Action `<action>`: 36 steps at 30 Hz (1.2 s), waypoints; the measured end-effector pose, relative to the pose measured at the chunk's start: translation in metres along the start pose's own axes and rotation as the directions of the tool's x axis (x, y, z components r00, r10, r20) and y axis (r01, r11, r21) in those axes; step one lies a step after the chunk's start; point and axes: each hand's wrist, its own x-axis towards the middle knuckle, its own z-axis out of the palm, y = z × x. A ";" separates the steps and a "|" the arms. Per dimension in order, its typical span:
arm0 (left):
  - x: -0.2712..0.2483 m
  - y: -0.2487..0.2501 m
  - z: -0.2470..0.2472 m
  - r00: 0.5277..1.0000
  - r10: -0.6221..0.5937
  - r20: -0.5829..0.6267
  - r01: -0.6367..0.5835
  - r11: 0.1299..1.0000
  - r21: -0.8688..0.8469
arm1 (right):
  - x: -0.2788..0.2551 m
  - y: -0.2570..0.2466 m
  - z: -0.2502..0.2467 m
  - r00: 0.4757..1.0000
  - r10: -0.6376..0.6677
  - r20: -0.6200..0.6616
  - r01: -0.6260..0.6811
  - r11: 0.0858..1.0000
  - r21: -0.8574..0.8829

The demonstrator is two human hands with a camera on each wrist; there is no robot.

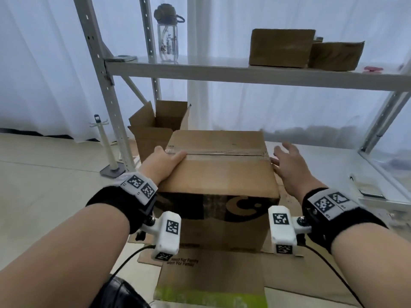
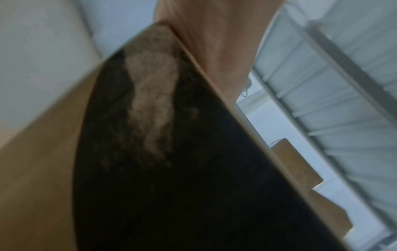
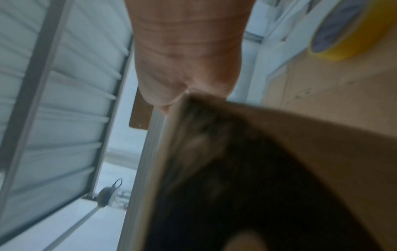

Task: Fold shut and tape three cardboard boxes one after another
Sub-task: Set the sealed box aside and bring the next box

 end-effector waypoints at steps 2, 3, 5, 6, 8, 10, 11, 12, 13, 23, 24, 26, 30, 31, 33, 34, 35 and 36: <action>-0.004 0.001 -0.003 0.999 0.028 0.026 -0.030 0.995 0.094 | 0.005 0.009 -0.009 0.997 -0.013 -0.070 0.008 0.997 -0.075; -0.003 0.001 -0.004 0.999 0.037 0.016 -0.039 0.987 0.153 | 0.004 0.011 -0.011 0.997 -0.033 -0.073 0.025 0.994 -0.102; -0.001 0.006 -0.004 0.994 0.074 -0.075 -0.057 0.976 0.210 | -0.001 0.009 -0.009 0.997 -0.051 -0.052 0.046 0.994 -0.094; -0.001 0.010 -0.002 0.992 0.088 -0.088 -0.066 0.970 0.234 | -0.002 0.008 -0.004 0.998 -0.054 -0.037 0.050 0.994 -0.094; 0.007 0.012 0.008 0.993 0.083 -0.086 -0.062 0.974 0.219 | -0.001 0.001 0.003 1.000 -0.024 -0.007 0.023 0.991 -0.135; 0.005 0.021 0.012 0.996 0.067 -0.056 -0.054 0.975 0.214 | 0.005 -0.006 0.007 0.996 0.057 0.070 -0.045 0.985 -0.164; 0.003 0.026 0.014 0.995 0.077 -0.070 -0.060 0.974 0.218 | 0.011 -0.006 0.007 0.987 0.106 0.118 -0.088 0.985 -0.151; 0.004 0.028 0.015 0.993 0.095 -0.072 -0.076 0.969 0.236 | 0.015 -0.007 0.007 0.975 0.155 0.162 -0.131 0.980 -0.150; 0.003 0.029 0.016 0.990 0.110 -0.084 -0.088 0.970 0.228 | 0.019 -0.007 0.008 0.962 0.186 0.200 -0.153 0.974 -0.167; 0.012 0.022 0.006 0.997 -0.045 0.063 0.035 0.989 0.142 | 0.021 0.000 0.012 0.865 0.389 0.318 -0.330 0.917 -0.224; 0.011 0.022 0.003 0.996 -0.034 0.083 0.022 0.990 0.140 | 0.019 -0.003 0.011 0.867 0.391 0.310 -0.330 0.915 -0.231; 0.008 0.023 -0.001 0.993 -0.045 0.108 0.031 0.991 0.127 | 0.009 -0.009 0.012 0.885 0.363 0.293 -0.309 0.926 -0.216; -0.004 0.028 -0.023 0.997 -0.077 0.007 0.077 0.996 0.034 | -0.002 -0.029 0.011 0.937 0.251 0.243 -0.224 0.966 -0.132; -0.005 0.028 -0.033 0.997 -0.070 -0.037 0.071 0.997 0.014 | -0.005 -0.039 0.009 0.950 0.214 0.226 -0.195 0.975 -0.102; -0.002 0.028 -0.050 0.994 -0.079 -0.079 0.073 0.995 -0.072 | -0.012 -0.060 0.007 0.967 0.142 0.209 -0.134 0.990 -0.054; -0.001 0.029 -0.058 0.991 -0.097 -0.087 0.084 0.987 -0.135 | -0.014 -0.070 0.005 0.973 0.104 0.207 -0.096 0.994 -0.050; -0.003 0.031 -0.066 0.990 -0.108 -0.093 0.088 0.976 -0.197 | -0.016 -0.079 0.005 0.976 0.070 0.206 -0.059 0.997 -0.057; -0.005 0.032 -0.073 0.988 -0.109 -0.107 0.080 0.965 -0.251 | -0.019 -0.088 0.004 0.978 0.038 0.205 -0.024 0.997 -0.068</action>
